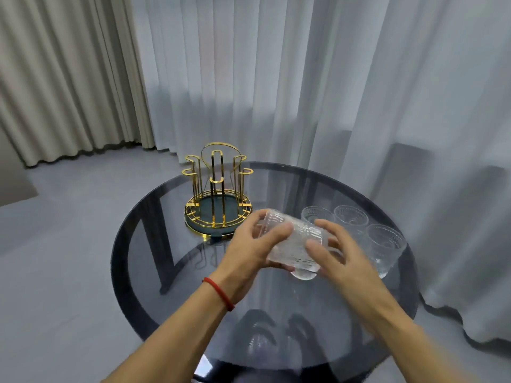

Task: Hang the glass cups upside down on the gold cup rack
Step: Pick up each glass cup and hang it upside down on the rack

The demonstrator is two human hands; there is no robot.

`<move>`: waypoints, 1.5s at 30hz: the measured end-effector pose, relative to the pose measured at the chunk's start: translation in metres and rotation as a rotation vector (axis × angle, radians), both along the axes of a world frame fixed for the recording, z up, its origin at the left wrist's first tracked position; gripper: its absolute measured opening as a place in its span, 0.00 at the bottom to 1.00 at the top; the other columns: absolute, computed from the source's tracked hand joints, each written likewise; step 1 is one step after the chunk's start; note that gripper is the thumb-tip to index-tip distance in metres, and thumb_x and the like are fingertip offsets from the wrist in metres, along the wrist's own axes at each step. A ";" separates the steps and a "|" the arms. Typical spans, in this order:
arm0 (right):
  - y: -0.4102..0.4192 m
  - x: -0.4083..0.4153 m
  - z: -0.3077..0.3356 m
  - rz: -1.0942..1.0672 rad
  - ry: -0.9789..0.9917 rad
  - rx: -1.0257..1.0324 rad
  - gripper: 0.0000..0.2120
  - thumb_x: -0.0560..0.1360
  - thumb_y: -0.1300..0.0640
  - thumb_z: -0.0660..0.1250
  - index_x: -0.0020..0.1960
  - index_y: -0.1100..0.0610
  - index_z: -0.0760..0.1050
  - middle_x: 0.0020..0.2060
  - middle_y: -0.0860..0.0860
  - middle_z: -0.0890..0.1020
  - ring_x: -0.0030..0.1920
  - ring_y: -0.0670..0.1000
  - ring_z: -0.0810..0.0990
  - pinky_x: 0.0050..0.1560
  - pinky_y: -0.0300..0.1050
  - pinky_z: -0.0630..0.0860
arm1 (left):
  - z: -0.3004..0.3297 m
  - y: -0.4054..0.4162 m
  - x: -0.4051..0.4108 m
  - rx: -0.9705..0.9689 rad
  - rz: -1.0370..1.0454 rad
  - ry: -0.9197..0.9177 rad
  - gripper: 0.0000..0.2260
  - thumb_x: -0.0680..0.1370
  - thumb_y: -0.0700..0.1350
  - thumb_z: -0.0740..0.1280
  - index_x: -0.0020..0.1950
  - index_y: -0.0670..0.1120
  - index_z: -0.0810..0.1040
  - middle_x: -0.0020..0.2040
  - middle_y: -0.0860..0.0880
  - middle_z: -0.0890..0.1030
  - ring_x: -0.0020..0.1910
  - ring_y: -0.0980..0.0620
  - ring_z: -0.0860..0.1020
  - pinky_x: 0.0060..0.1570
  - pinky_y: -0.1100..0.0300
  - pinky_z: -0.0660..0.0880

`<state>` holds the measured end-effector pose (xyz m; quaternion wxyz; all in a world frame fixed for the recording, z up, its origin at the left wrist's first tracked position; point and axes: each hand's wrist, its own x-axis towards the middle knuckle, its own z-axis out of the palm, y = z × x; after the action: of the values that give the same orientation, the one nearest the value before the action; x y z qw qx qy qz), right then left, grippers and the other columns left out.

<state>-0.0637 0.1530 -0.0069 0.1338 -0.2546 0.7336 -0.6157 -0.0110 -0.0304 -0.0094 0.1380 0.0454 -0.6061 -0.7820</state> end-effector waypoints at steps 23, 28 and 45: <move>-0.299 -0.233 0.132 0.038 0.357 0.376 0.32 0.69 0.45 0.79 0.69 0.53 0.74 0.60 0.57 0.80 0.51 0.54 0.84 0.45 0.46 0.83 | -0.130 -0.112 -0.046 -1.361 0.445 -0.489 0.30 0.76 0.64 0.48 0.77 0.68 0.45 0.82 0.47 0.45 0.79 0.47 0.36 0.76 0.39 0.46; -0.319 -0.243 0.123 0.320 0.358 0.605 0.29 0.69 0.53 0.81 0.69 0.50 0.77 0.59 0.56 0.82 0.57 0.56 0.82 0.51 0.48 0.84 | -0.133 -0.112 -0.046 -1.384 0.445 -0.486 0.29 0.76 0.63 0.48 0.77 0.68 0.45 0.82 0.46 0.47 0.79 0.45 0.37 0.75 0.38 0.47; -0.305 -0.247 0.098 0.445 0.172 0.598 0.30 0.79 0.66 0.71 0.78 0.49 0.69 0.73 0.54 0.76 0.67 0.58 0.78 0.65 0.55 0.79 | -0.132 -0.109 -0.047 -1.399 0.486 -0.477 0.28 0.79 0.59 0.54 0.78 0.67 0.47 0.82 0.45 0.49 0.80 0.45 0.40 0.76 0.41 0.48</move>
<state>-0.3110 -0.1522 0.0914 0.2708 -0.4080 0.8161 -0.3067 -0.0576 -0.1398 -0.1414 0.1678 0.2463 -0.9450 -0.1345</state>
